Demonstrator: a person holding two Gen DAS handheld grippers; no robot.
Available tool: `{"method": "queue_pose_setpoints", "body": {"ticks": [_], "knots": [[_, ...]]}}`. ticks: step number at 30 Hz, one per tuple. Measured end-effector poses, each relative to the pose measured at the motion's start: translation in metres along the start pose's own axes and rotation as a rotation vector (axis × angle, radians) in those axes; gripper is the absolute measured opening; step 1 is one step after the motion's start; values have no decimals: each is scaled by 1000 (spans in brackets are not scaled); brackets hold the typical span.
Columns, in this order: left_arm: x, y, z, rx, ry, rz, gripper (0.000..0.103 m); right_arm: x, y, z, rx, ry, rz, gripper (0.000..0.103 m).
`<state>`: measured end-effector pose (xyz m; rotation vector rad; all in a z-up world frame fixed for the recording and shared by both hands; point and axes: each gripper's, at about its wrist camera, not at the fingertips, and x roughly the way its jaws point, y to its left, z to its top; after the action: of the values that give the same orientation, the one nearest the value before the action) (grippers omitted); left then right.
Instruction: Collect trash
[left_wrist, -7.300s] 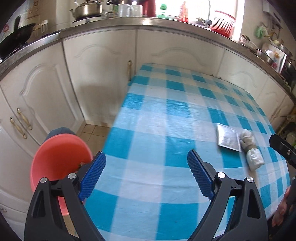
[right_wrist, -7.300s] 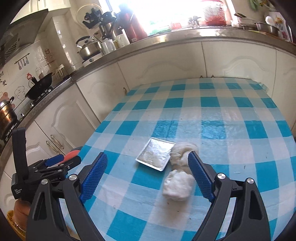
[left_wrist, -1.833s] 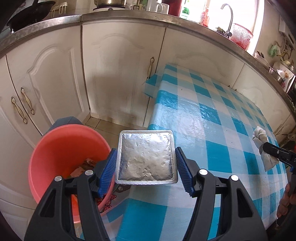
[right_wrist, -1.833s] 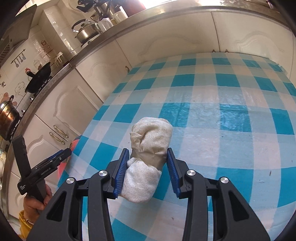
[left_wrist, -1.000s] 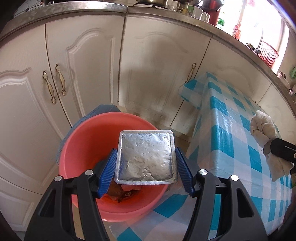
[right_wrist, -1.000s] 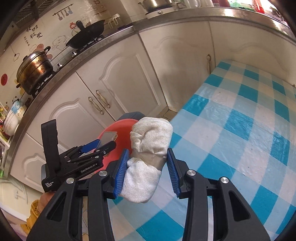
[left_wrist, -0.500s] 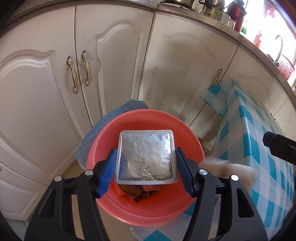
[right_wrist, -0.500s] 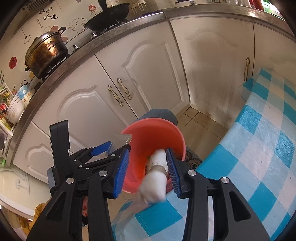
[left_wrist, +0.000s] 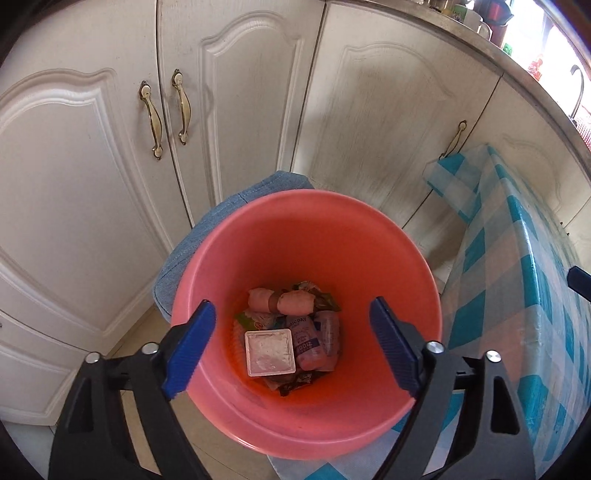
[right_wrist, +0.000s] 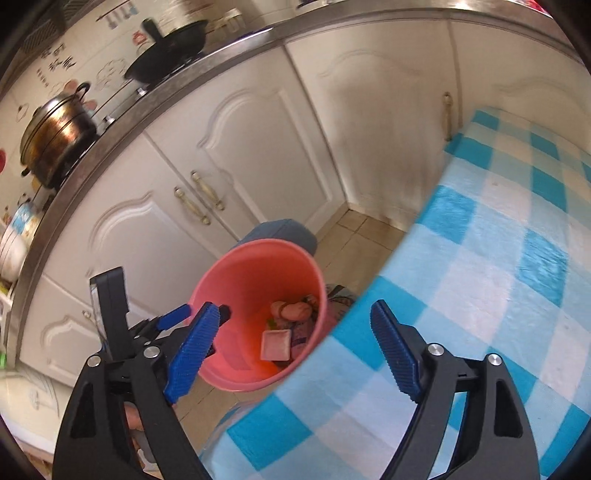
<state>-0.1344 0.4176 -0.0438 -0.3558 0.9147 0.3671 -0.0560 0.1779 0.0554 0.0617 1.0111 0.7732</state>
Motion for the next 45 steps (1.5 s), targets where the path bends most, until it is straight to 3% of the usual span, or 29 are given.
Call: {"method": "queue_pose_setpoints", "body": {"ticks": [4,11,19,27,38,45], "knots": [[-11,-6,4,14,-43,29,89,-18,-20,-1,36,-49,-56,89],[-44,-33,18,79,-148,40,90,-52,-52,-13,41,-136,-252,89],[-97,-112,25,236,-286,-40,99,-99,-100,-37,110,-203,-400,89],[-141,-203,17,376,-371,-135,99,-169,-124,-55,164,-332,-542,89],[-226,-303,-1,461,-522,-281,99,-302,-121,-86,210,-614,-737,92],[-277,-335,-11,483,-635,-335,99,-377,-93,-113,211,-790,-852,93]]}}
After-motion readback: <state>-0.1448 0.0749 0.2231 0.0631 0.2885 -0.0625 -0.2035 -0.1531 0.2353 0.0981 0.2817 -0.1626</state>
